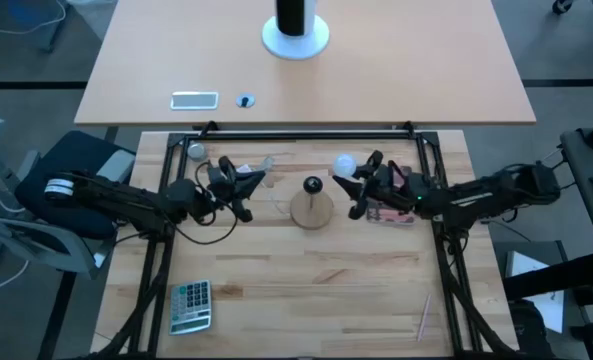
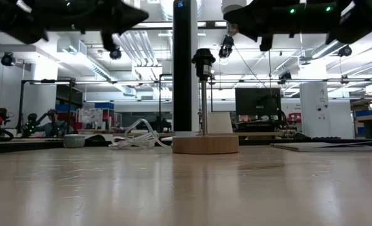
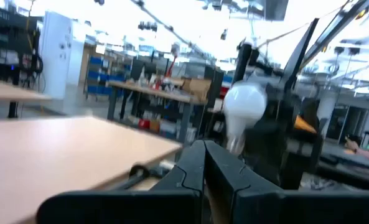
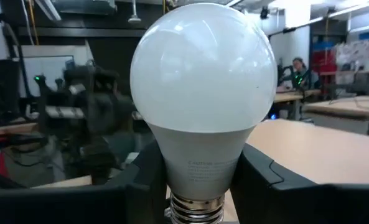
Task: Screw lightbulb
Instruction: Insert the lightbulb into the lamp
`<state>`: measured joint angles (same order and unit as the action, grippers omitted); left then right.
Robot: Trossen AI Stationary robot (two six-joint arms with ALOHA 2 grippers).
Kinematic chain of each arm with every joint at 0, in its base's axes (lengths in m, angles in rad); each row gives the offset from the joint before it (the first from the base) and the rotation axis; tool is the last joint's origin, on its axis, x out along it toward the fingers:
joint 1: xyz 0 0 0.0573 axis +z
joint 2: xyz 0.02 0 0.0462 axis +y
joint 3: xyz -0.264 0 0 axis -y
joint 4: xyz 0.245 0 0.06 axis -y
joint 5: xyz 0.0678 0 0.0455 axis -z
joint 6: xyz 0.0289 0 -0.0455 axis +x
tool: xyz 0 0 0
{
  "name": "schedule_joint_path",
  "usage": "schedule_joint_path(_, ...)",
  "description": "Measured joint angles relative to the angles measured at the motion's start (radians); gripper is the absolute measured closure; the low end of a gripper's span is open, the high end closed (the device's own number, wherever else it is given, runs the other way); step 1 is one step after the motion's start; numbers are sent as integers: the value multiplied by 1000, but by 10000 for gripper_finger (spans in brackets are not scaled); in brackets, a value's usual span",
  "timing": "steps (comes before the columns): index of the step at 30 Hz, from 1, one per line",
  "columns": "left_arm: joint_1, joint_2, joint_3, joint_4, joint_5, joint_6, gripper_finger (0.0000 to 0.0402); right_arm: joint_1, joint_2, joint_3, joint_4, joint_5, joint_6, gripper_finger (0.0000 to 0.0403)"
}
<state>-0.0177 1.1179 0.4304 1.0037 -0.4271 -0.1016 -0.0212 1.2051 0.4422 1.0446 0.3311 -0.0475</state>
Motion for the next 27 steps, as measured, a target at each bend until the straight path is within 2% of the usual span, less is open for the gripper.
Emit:
schedule_joint_path(3,0,33,77,-29,9,44,401,0,87,13,128,-2,-30,287)
schedule_joint_path(7,-1,87,174,-71,37,114,401,1,169,35,215,-26,-44,287)
schedule_joint_path(14,0,178,290,-80,38,213,401,-17,279,95,221,-66,-35,287)
schedule_joint_path(21,0,229,348,-84,108,225,401,-20,336,139,222,-72,-48,287)
schedule_joint_path(27,0,293,376,-92,119,225,401,-32,370,142,223,-70,-43,287)
